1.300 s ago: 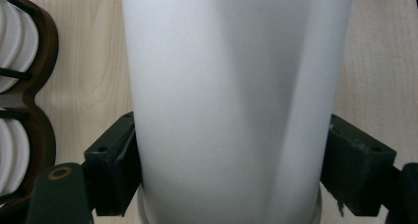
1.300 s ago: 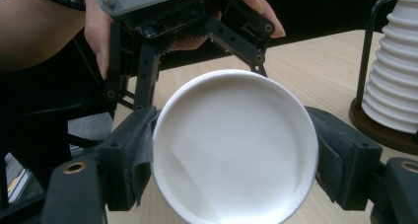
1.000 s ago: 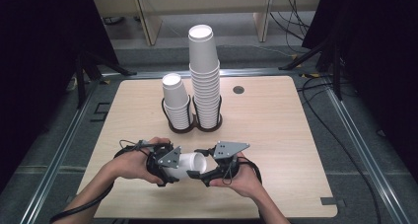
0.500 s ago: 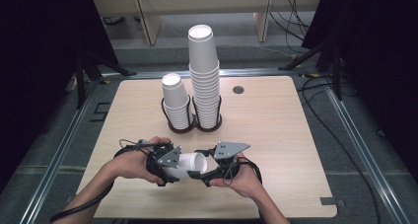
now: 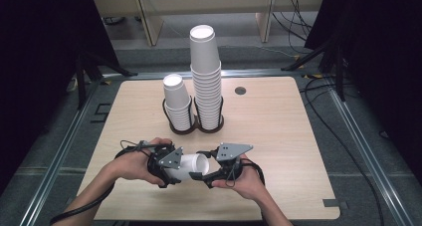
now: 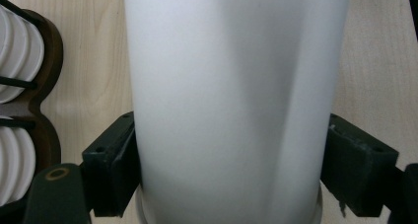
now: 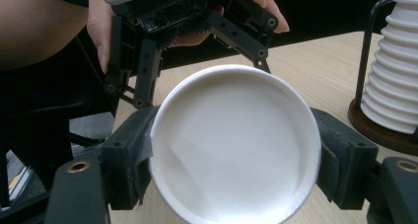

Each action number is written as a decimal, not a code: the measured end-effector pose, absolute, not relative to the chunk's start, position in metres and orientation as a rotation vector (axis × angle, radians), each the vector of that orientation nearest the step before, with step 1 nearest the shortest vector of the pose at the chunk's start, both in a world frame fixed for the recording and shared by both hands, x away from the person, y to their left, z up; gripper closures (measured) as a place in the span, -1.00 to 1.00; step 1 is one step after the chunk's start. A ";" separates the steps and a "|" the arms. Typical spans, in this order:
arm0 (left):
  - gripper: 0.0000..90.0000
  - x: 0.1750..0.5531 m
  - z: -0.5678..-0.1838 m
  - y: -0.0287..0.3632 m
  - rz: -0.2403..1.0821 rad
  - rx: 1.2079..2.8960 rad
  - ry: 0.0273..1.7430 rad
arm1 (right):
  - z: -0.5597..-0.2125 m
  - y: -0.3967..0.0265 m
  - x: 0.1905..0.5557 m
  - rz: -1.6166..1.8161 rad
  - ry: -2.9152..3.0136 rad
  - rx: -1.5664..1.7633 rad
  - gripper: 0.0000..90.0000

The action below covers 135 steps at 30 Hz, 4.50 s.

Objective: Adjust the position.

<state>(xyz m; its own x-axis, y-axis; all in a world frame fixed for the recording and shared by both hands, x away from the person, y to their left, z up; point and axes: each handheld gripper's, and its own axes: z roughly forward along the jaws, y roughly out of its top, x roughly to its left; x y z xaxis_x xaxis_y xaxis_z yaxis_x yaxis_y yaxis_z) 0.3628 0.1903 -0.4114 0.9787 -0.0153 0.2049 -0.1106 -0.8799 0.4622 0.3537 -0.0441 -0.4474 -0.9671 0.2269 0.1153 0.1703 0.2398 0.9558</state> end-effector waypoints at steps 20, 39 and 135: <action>-0.69 0.365 -0.410 0.194 0.213 2.588 -0.086 | -0.446 -0.046 0.352 1.860 2.442 0.380 -0.39; -0.67 0.364 -0.396 0.195 0.255 2.497 -0.064 | -0.449 -0.050 0.354 1.818 2.448 0.389 -0.39; -1.00 0.383 -0.421 0.226 0.147 2.060 0.225 | -0.439 -0.064 0.363 2.051 2.260 0.408 -0.39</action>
<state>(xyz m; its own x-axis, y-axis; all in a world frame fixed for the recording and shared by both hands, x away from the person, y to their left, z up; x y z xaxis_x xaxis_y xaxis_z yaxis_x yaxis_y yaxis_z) 0.3834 0.2264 -0.4210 0.9752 0.2211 0.0097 0.0974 -0.4679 0.8784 0.3628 -0.0636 -0.4391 -0.9629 0.2360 0.1307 0.1529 0.0782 0.9851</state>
